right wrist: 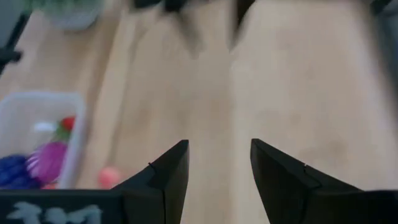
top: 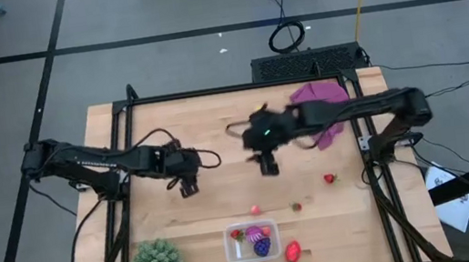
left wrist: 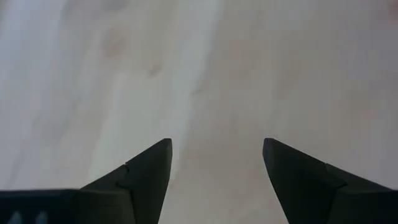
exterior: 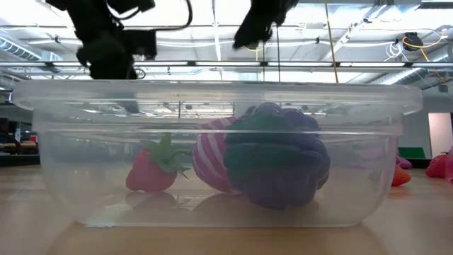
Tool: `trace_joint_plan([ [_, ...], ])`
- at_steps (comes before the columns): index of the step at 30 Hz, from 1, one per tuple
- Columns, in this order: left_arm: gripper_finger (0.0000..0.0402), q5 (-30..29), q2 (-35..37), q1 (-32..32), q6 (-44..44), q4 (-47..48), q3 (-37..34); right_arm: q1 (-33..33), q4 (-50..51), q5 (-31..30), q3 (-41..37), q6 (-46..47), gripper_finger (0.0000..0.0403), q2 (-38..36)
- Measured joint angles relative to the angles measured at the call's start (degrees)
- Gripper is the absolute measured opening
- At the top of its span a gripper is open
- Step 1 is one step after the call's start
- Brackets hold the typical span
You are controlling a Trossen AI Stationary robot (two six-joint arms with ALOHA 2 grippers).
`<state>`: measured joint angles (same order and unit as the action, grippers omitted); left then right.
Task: Pick and placing Produce into tupperware
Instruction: Put the peach into the transparent bin
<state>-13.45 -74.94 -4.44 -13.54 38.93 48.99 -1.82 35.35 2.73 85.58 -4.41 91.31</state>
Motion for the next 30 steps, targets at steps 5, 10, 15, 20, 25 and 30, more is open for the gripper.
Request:
trace_joint_plan([
  [5,0.0257,6.0,0.0,-2.6,3.0,-9.3,0.0,-1.1,-4.0,-7.6,0.0,-5.6,0.0160,-8.8],
  [10,0.0257,16.5,-0.4,-4.0,0.0,-16.7,0.0,-1.3,-10.1,-9.0,0.1,-8.5,0.0160,-15.2],
  [15,0.0257,19.7,-2.4,-4.4,-16.4,-20.8,0.0,-1.3,-13.1,-9.0,0.1,-9.0,0.0160,-18.2],
  [20,0.0257,19.7,-5.8,-4.7,-25.2,-25.5,0.0,-1.3,-12.7,-9.0,0.1,-11.3,0.0160,-18.4],
  [25,0.0257,20.4,-10.5,-4.6,-29.1,-30.9,0.9,-1.2,-12.5,-9.0,0.0,-12.4,0.0160,-16.6],
  [30,0.0257,21.0,-17.4,-5.2,-26.2,-27.0,9.2,-1.2,-12.7,-9.0,0.0,-13.3,0.0160,-15.6],
])
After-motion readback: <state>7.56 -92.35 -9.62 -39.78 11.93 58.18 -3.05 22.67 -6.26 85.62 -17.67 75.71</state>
